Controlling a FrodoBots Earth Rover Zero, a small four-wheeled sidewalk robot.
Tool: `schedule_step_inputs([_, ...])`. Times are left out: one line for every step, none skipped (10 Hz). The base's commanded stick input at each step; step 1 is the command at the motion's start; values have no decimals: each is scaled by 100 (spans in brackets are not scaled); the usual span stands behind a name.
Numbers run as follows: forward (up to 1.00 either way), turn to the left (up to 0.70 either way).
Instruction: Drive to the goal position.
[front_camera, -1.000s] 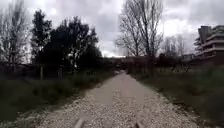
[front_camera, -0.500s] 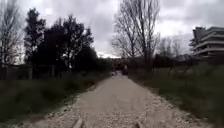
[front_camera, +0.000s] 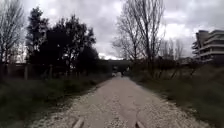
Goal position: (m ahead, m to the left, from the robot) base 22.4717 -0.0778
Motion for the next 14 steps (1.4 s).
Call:
schedule_step_inputs([50, 0])
schedule_step_inputs([50, 0])
schedule_step_inputs([50, 0])
schedule_step_inputs([50, 0])
schedule_step_inputs([50, 0])
schedule_step_inputs([50, 0])
schedule_step_inputs([50, -24])
schedule_step_inputs([50, -44])
schedule_step_inputs([50, -27])
schedule_step_inputs([50, -5])
schedule_step_inputs([50, 0])
schedule_step_inputs([50, 0])
schedule_step_inputs([50, 0])
schedule_step_inputs([50, 0])
